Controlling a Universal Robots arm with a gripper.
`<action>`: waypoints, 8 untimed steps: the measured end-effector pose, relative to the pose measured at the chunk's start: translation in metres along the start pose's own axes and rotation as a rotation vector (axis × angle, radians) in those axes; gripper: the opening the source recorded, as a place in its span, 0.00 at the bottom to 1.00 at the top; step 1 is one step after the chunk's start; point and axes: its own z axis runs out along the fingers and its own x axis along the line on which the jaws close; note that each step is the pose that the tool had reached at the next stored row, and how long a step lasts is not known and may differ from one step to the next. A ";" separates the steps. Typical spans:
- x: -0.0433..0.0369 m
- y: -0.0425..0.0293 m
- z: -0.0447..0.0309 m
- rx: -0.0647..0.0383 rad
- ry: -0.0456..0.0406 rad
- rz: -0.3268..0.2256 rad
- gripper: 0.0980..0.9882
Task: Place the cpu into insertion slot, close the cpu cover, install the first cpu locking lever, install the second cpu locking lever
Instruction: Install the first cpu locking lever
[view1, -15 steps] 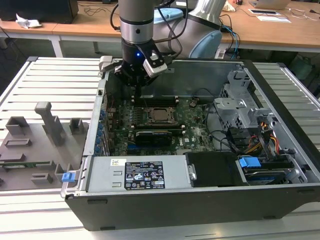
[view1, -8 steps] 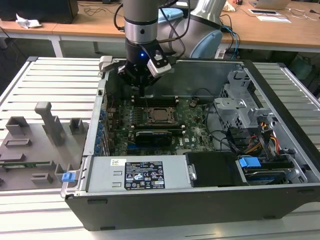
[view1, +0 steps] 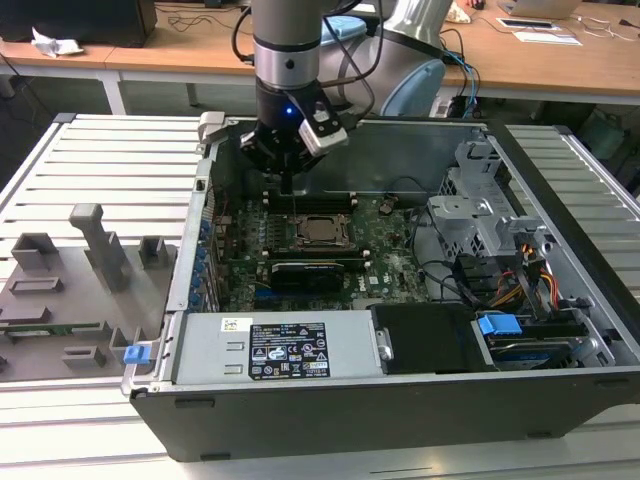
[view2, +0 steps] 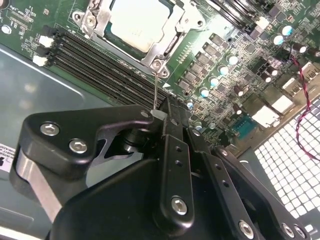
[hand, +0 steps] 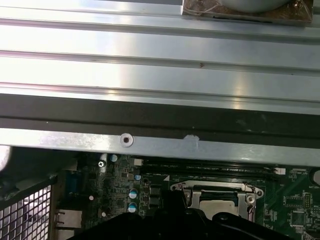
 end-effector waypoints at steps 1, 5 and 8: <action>-0.0005 0.0000 0.0002 0.000 0.0000 0.000 0.01; -0.0031 -0.0002 0.0011 0.000 0.0001 0.000 0.01; -0.0058 -0.0004 0.0022 0.001 0.0001 0.000 0.01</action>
